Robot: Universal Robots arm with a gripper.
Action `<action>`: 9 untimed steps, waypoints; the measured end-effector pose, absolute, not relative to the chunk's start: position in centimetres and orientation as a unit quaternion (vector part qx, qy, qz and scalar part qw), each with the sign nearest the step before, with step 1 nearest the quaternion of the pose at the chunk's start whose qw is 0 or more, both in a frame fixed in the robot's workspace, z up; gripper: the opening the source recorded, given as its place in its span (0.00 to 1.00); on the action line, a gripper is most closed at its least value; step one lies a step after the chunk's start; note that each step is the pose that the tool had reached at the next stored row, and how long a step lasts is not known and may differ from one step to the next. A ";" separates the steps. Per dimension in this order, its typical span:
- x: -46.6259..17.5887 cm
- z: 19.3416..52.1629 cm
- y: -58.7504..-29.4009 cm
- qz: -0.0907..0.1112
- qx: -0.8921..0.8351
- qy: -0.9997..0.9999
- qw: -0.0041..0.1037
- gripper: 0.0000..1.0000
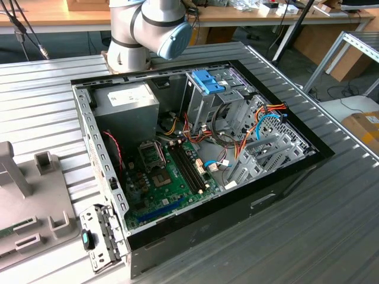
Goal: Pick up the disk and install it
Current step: 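Pick up the disk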
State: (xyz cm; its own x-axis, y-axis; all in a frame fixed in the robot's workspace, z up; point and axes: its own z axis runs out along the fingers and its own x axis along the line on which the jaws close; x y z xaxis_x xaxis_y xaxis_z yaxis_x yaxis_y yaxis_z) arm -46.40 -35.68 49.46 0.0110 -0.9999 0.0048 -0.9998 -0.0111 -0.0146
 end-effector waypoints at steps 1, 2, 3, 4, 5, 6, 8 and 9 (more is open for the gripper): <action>-46.4 49.5 -35.7 -0.007 -0.711 0.703 0.003 0.37; -46.4 49.5 -35.7 -0.007 -0.711 0.703 0.003 0.37; -46.4 49.5 -35.7 -0.007 -0.711 0.703 0.003 0.37; -46.4 49.5 -35.7 -0.007 -0.711 0.703 0.003 0.37; -46.4 49.5 -35.7 -0.007 -0.711 0.703 0.003 0.37; -46.4 49.6 -35.7 -0.007 -0.711 0.703 0.003 0.37; -46.4 50.0 -35.7 -0.007 -0.711 0.703 0.004 0.37; -46.4 50.3 -35.7 -0.007 -0.711 0.703 0.003 0.37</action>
